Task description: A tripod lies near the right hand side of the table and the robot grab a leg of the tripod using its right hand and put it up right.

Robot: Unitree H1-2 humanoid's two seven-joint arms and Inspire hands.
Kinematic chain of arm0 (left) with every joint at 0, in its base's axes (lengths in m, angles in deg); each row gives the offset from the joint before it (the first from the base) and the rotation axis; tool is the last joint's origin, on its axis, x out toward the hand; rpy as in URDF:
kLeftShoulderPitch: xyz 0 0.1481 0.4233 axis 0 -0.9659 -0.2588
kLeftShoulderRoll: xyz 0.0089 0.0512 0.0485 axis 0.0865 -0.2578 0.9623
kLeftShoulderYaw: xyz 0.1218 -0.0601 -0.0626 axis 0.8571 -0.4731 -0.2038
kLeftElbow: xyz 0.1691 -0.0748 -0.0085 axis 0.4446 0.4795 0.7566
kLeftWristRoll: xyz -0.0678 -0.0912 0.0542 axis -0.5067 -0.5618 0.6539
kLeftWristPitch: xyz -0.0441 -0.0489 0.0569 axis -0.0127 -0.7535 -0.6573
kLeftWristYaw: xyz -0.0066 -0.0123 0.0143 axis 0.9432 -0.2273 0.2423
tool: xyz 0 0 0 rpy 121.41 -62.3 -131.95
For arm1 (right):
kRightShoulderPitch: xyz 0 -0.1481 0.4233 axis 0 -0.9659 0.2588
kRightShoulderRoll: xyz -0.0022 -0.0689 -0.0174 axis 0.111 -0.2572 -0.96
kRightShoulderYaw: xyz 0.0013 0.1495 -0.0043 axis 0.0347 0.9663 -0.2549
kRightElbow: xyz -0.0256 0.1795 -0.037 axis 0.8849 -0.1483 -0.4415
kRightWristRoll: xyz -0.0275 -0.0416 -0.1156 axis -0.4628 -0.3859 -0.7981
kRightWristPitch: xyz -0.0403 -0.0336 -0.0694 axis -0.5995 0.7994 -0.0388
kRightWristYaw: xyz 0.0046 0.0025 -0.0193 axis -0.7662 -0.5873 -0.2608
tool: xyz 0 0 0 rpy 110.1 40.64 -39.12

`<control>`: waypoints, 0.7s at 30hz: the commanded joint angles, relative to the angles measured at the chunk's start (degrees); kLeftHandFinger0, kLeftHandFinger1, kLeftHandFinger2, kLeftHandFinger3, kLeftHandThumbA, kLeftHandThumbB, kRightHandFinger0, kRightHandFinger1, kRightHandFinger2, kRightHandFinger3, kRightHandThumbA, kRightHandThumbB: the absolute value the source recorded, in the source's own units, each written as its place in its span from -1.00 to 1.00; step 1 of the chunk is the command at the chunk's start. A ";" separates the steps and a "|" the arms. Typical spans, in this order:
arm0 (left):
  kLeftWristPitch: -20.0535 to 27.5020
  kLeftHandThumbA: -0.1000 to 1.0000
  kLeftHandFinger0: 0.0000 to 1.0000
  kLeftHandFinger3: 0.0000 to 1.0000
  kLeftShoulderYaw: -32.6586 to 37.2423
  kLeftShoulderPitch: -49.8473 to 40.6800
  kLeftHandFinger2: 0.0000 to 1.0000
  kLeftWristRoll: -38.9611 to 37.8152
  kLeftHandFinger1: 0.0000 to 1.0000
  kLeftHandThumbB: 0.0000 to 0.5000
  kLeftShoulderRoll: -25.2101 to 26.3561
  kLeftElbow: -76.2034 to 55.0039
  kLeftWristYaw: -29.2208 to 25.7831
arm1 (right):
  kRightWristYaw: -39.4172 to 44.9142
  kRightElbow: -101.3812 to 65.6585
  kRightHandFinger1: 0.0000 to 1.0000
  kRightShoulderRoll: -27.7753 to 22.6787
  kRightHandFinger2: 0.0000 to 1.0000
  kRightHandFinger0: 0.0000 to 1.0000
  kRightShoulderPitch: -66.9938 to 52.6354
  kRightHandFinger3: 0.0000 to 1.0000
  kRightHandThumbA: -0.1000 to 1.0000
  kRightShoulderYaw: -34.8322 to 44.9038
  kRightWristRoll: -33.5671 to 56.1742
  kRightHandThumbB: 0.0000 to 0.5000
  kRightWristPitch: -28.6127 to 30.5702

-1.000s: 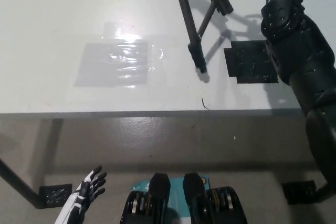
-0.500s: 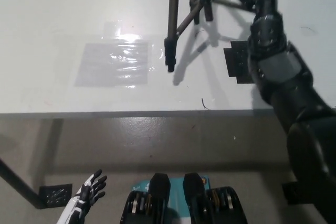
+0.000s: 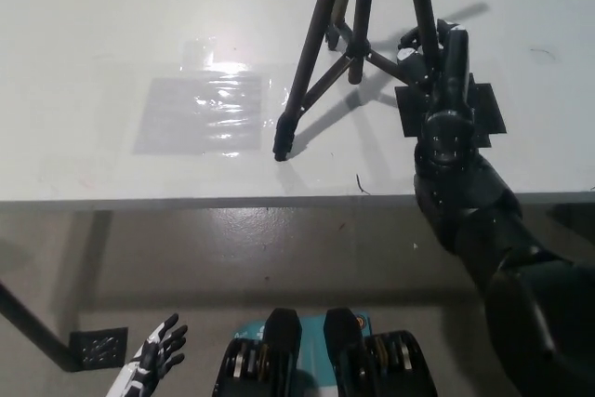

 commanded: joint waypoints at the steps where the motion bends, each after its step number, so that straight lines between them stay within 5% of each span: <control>1: 1.79 1.00 1.00 1.00 -0.01 -0.86 1.00 0.58 1.00 -0.16 -0.44 -1.10 -0.69 | -0.44 1.07 -0.81 1.57 -0.02 -1.00 -1.45 0.06 -1.00 -0.09 3.13 -0.57 2.43; 3: 1.92 1.00 1.00 1.00 -0.03 -0.92 1.00 0.80 1.00 -0.16 -0.50 -1.26 -0.78 | 0.06 1.08 -0.79 1.30 0.02 -1.00 -1.36 0.11 -0.98 -0.23 3.17 -0.53 2.13; 5: 1.50 1.00 1.00 1.00 -0.12 -0.76 1.00 0.55 1.00 -0.14 -0.49 -1.27 -0.64 | 2.03 0.73 -0.36 0.66 0.47 -0.72 -1.24 0.54 -0.48 -0.74 3.02 -0.11 2.55; 6: 1.71 1.00 1.00 1.00 -0.11 -0.67 1.00 0.66 1.00 -0.14 -0.45 -0.99 -0.63 | 5.03 0.39 0.29 0.12 1.00 -0.17 -1.18 1.00 -0.09 -1.27 3.01 0.36 3.15; 8: 2.00 1.00 1.00 1.00 -0.12 -0.57 1.00 0.63 1.00 -0.12 -0.40 -0.76 -0.51 | 11.78 -0.21 1.00 -0.70 1.00 0.84 -0.84 1.00 0.32 -1.91 3.86 0.75 3.68; 9: 1.99 1.00 1.00 1.00 -0.13 -0.64 1.00 0.41 1.00 -0.12 -0.46 -0.79 -0.41 | 18.27 -0.85 1.00 -1.37 1.00 1.00 -0.40 1.00 0.41 -1.61 5.51 0.97 4.16; 14: 2.14 1.00 1.00 1.00 -0.11 -0.62 1.00 0.19 1.00 -0.20 -0.40 -0.57 -0.18 | 25.11 -7.73 1.00 -3.01 1.00 1.00 1.39 1.00 0.75 -3.49 6.31 1.00 3.53; 18: 2.74 1.00 1.00 1.00 -0.18 -0.93 1.00 0.44 1.00 -0.20 -0.34 -0.42 -0.32 | 29.74 -19.43 1.00 -4.05 1.00 1.00 1.04 1.00 0.78 -5.05 8.34 1.00 1.55; 21: 2.64 1.00 1.00 1.00 -0.20 -1.45 1.00 0.27 1.00 -0.22 -0.20 -0.55 -0.15 | 31.66 -32.02 1.00 -4.55 1.00 1.00 -0.84 1.00 0.77 -6.13 10.05 1.00 -5.39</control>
